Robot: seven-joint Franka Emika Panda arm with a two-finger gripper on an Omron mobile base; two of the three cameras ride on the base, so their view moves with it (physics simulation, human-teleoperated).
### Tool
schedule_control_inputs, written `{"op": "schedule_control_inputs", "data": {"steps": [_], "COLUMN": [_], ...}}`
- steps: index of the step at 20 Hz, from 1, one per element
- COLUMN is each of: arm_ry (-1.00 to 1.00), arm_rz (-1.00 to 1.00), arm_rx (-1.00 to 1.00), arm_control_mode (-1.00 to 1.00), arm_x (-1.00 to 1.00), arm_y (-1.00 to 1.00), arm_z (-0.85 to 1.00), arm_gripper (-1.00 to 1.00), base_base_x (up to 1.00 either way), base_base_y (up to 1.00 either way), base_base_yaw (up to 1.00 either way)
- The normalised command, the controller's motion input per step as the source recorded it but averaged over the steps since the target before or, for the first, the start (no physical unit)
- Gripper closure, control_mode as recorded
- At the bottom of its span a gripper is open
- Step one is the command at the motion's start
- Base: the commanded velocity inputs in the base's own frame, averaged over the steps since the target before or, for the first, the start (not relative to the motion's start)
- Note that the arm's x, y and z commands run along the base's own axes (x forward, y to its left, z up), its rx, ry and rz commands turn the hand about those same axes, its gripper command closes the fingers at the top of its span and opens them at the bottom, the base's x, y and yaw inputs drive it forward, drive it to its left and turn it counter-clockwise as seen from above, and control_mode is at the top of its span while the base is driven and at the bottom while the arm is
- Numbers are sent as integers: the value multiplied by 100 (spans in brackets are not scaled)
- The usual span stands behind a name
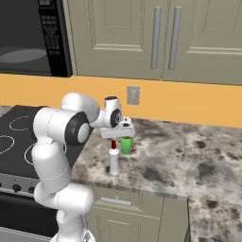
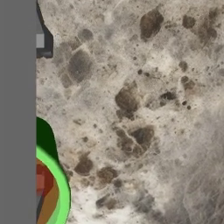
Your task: Place the microwavable item in the microwave. Then, close the microwave door and press the start button.
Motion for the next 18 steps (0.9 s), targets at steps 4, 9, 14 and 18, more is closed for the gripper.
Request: {"op": "schedule_control_inputs", "data": {"steps": [4, 9, 14, 18], "arm_ry": [0, -1, -7, -2], "arm_rz": [0, 0, 0, 0], "arm_rx": [-3, 0, 0, 0], "arm_control_mode": [-100, -100, -100, -100], "arm_x": [-53, -28, -2, 0], "arm_y": [0, 0, 0, 0], "arm_z": [-58, -33, -9, 0], "arm_gripper": [100, 100, 100, 100], "base_base_x": [0, 0, 0, 0], "base_base_y": [0, 0, 0, 0], "base_base_yaw": [0, 0, 0, 0]}}
